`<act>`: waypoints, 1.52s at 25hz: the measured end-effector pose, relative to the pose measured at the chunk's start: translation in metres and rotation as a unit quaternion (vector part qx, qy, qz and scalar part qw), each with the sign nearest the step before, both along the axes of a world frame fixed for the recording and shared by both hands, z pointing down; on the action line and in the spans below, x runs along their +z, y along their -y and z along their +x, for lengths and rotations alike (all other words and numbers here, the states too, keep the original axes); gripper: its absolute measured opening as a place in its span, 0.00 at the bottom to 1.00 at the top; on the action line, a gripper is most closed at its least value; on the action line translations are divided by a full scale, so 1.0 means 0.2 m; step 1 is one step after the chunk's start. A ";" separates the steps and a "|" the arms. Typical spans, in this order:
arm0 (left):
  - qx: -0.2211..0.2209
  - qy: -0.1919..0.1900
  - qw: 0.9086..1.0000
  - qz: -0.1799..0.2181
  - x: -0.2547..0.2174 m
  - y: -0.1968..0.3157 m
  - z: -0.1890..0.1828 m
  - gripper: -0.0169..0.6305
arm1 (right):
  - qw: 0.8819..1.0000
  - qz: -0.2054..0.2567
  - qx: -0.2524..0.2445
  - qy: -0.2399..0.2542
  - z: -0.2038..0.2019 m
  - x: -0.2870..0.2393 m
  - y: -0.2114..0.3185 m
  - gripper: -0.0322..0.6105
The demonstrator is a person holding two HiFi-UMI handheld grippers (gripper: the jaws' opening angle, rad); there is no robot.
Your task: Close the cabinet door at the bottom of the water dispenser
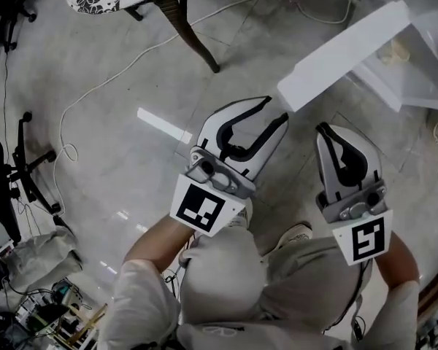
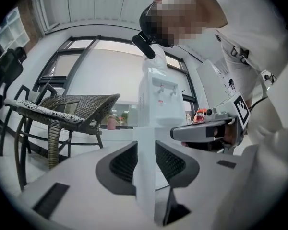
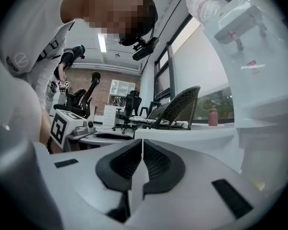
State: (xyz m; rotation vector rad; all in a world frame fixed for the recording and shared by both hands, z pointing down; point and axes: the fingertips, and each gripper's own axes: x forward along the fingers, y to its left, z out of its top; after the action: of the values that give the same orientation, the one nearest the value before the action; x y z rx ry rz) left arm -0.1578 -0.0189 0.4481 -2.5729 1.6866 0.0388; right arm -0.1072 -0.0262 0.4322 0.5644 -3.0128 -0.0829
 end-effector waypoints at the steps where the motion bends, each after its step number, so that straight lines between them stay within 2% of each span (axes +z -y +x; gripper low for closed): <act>1: 0.004 0.000 1.000 0.001 0.01 0.01 0.01 0.21 | 1.000 0.001 0.003 -0.001 0.00 0.01 0.01 0.08; 9: 0.006 0.006 1.000 0.005 0.05 0.05 0.02 0.32 | 1.000 0.003 0.004 -0.004 0.03 0.08 0.00 0.08; 17: 0.005 0.007 1.000 0.012 0.05 0.10 0.04 0.33 | 1.000 0.001 0.017 -0.011 0.07 0.15 0.02 0.08; 26: -0.004 0.011 1.000 0.006 0.07 0.14 0.06 0.31 | 0.999 -0.005 0.039 0.005 0.12 0.18 0.08 0.08; 34: 0.013 0.000 1.000 -0.018 0.07 0.07 0.19 0.30 | 0.998 0.013 0.055 -0.013 0.26 0.27 0.06 0.08; 38: 0.038 0.004 0.999 -0.024 0.07 0.03 0.29 0.31 | 0.997 0.024 0.061 -0.030 0.36 0.35 0.01 0.08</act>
State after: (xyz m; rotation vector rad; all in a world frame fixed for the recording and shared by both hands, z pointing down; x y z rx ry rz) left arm -0.0997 -0.0241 0.4622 -2.6666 1.6066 -0.0070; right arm -0.0357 -0.0291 0.5018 0.7349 -2.9183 -0.1624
